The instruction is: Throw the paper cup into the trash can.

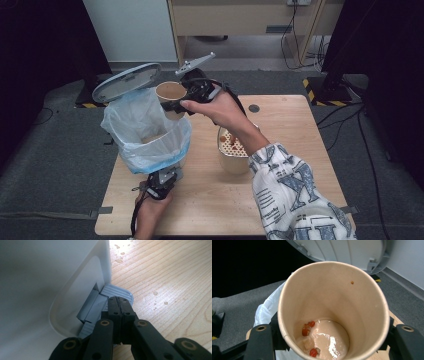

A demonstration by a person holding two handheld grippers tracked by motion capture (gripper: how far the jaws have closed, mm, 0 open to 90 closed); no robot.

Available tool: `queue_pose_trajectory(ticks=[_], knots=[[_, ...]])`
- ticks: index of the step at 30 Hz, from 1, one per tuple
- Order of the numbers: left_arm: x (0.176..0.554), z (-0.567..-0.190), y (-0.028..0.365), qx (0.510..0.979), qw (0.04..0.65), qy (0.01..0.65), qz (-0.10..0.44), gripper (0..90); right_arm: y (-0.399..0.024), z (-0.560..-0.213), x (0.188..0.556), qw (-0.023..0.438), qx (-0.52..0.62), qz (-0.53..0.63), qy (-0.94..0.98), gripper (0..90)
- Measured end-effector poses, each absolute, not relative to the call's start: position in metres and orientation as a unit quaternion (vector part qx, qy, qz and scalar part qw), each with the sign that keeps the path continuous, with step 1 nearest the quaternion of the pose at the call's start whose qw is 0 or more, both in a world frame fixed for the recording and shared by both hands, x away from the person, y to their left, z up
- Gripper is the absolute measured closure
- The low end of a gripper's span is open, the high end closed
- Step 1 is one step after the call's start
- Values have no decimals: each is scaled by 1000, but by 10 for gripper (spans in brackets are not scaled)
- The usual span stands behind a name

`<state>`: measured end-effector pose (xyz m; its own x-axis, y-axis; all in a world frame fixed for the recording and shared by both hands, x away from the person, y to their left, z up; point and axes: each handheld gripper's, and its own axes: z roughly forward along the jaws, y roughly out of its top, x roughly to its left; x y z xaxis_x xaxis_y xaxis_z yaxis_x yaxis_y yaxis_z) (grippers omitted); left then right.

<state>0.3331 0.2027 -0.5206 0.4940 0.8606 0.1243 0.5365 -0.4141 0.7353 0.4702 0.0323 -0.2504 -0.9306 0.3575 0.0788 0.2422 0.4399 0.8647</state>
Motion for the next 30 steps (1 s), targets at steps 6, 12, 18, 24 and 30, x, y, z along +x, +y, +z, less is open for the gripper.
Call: queue_pose_trajectory(ticks=[6, 12, 18, 24, 30], knots=[[333, -521, 203, 802, 322, 435, 252, 885, 43, -255, 470, 54, 173, 499, 848, 345], [333, -521, 203, 802, 323, 436, 251, 885, 54, -258, 469, 52, 166, 501, 848, 345], [333, -521, 203, 802, 323, 436, 250, 885, 63, -262, 469, 51, 162, 500, 849, 344], [333, -521, 203, 802, 323, 436, 251, 885, 70, -267, 471, 56, 169, 498, 849, 341], [333, -521, 203, 802, 323, 436, 250, 885, 78, -272, 472, 58, 170, 495, 850, 337]])
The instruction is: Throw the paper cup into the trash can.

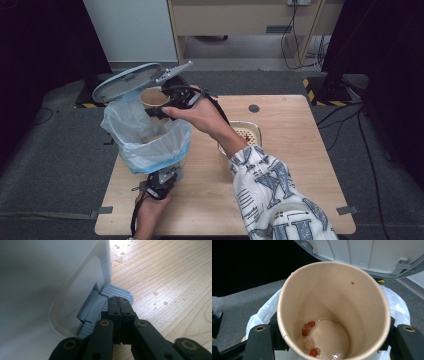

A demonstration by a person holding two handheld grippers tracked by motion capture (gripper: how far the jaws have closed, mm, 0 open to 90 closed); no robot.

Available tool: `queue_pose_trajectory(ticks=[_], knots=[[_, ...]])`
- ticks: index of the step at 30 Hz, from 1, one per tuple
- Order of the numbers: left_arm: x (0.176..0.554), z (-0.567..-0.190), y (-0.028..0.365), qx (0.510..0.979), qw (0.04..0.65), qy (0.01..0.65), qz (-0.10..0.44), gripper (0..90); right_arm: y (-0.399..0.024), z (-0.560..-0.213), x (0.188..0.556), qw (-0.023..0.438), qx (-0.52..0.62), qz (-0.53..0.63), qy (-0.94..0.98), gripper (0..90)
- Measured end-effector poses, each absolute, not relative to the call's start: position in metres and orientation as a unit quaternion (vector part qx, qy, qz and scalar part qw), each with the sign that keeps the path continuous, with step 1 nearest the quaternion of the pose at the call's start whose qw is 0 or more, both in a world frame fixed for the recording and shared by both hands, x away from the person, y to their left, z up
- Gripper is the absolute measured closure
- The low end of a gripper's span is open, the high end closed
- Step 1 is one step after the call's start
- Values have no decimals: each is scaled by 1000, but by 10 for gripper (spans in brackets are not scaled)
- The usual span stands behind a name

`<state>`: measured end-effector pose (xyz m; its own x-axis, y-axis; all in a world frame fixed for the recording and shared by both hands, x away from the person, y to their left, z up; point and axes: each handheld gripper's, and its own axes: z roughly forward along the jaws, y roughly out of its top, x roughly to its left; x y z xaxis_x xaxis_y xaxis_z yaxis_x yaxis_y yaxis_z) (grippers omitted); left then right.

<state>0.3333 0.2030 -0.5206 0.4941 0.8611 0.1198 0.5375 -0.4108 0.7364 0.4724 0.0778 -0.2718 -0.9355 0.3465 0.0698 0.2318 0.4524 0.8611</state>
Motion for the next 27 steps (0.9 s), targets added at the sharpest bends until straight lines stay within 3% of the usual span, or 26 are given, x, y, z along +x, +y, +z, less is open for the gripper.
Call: queue_pose_trajectory(ticks=[9, 11, 13, 16, 27], knots=[[333, -521, 203, 802, 323, 436, 250, 885, 92, -282, 471, 62, 166, 483, 858, 320], [333, -521, 203, 802, 323, 436, 250, 885, 95, -284, 471, 65, 168, 479, 859, 290], [334, -521, 203, 802, 323, 435, 250, 885, 98, -288, 470, 64, 168, 480, 858, 178], [334, -521, 203, 803, 324, 434, 250, 885, 100, -290, 466, 72, 159, 480, 860, 142], [334, -521, 204, 802, 325, 434, 249, 884, 87, -288, 467, 88, 172, 484, 854, 122]])
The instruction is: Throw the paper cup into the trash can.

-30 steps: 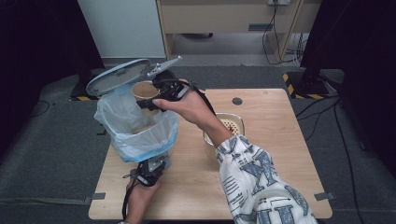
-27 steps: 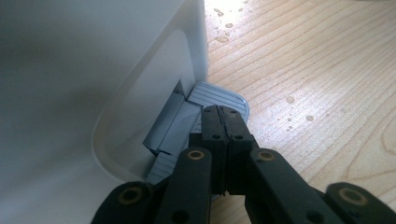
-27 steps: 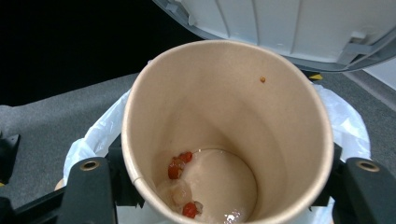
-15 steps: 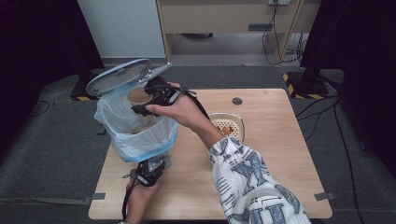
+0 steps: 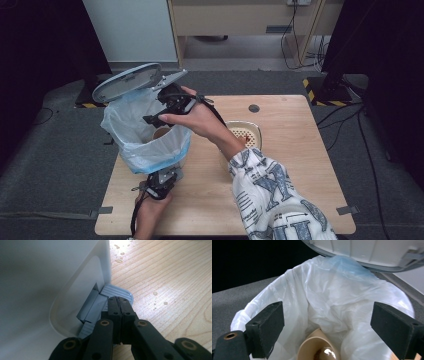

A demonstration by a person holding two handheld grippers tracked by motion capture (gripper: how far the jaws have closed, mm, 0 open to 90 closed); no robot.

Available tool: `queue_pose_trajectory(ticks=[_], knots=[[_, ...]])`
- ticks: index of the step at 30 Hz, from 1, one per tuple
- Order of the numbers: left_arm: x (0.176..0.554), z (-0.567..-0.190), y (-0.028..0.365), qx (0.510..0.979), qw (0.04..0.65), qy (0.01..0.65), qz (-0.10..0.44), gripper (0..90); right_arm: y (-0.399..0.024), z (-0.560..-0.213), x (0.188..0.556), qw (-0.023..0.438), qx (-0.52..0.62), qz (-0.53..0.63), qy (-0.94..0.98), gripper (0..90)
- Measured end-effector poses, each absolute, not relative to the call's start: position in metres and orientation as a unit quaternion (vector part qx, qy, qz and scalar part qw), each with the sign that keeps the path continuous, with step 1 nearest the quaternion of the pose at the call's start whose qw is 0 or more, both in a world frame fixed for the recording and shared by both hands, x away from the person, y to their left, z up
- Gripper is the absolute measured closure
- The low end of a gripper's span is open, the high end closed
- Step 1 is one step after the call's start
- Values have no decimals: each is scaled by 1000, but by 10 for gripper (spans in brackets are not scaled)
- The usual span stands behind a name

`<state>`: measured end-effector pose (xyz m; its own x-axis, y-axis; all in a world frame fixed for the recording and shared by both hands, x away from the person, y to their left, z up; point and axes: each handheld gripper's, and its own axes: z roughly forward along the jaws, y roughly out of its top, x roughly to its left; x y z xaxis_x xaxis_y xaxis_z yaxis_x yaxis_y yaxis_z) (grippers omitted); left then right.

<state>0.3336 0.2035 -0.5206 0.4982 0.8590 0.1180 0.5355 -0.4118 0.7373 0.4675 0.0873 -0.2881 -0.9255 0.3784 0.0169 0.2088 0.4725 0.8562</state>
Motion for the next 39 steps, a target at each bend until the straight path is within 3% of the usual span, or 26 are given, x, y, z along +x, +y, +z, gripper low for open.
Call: queue_pose_trajectory(ticks=[39], knots=[[333, -521, 204, 803, 324, 433, 250, 883, -14, -286, 483, 150, 254, 503, 813, 96]])
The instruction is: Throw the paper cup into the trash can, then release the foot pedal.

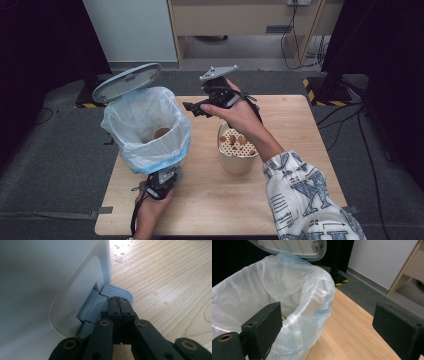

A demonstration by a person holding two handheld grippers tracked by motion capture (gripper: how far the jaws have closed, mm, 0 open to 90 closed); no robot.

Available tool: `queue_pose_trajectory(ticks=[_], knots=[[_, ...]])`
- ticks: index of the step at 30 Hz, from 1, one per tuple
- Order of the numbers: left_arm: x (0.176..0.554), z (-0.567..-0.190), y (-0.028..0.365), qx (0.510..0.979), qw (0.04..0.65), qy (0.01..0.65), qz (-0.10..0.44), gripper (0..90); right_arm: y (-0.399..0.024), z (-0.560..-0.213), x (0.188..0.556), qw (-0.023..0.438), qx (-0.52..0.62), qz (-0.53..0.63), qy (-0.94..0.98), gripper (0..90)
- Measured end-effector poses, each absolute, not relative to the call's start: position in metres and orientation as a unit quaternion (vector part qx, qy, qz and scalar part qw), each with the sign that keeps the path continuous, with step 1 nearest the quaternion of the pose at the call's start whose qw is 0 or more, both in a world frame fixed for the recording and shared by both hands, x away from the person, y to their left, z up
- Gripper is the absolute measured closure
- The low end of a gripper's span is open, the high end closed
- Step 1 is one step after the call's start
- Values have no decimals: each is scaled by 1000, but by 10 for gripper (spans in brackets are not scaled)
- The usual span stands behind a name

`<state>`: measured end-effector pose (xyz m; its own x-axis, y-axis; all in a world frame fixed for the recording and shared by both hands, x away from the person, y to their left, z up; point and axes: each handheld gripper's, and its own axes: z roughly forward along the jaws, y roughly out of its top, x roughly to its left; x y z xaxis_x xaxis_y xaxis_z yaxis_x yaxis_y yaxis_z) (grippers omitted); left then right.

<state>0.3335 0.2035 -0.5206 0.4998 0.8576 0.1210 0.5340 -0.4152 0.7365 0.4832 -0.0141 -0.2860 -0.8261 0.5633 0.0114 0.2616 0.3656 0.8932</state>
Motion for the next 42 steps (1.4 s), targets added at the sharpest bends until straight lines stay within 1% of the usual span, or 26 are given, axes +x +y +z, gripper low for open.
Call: queue_pose_trajectory(ticks=[17, 20, 26, 32, 34, 35, 36, 37, 38, 40, 42], knots=[[334, -521, 203, 802, 326, 433, 251, 881, -72, -301, 494, 170, 306, 491, 798, 93], [333, -521, 202, 799, 329, 437, 249, 849, -81, -304, 496, 173, 315, 490, 794, 93], [334, -521, 202, 805, 325, 429, 251, 848, -92, -307, 497, 175, 324, 489, 791, 93], [333, -520, 202, 801, 329, 435, 249, 848, -100, -308, 499, 178, 330, 490, 787, 93], [332, -519, 202, 800, 325, 433, 259, 803, -103, -309, 498, 180, 330, 488, 788, 92], [331, -518, 203, 800, 322, 431, 266, 743, -105, -309, 498, 181, 331, 487, 788, 91], [331, -516, 204, 799, 328, 432, 259, 690, -107, -310, 498, 182, 333, 486, 787, 90], [328, -515, 204, 785, 335, 456, 253, 626, -109, -310, 498, 183, 334, 486, 787, 88], [325, -514, 204, 784, 340, 456, 248, 624, -112, -310, 498, 185, 337, 485, 786, 87], [320, -511, 202, 781, 351, 449, 254, 598, -119, -311, 498, 187, 343, 485, 783, 87], [316, -508, 200, 778, 362, 452, 242, 566, -125, -312, 499, 189, 350, 483, 780, 82]])
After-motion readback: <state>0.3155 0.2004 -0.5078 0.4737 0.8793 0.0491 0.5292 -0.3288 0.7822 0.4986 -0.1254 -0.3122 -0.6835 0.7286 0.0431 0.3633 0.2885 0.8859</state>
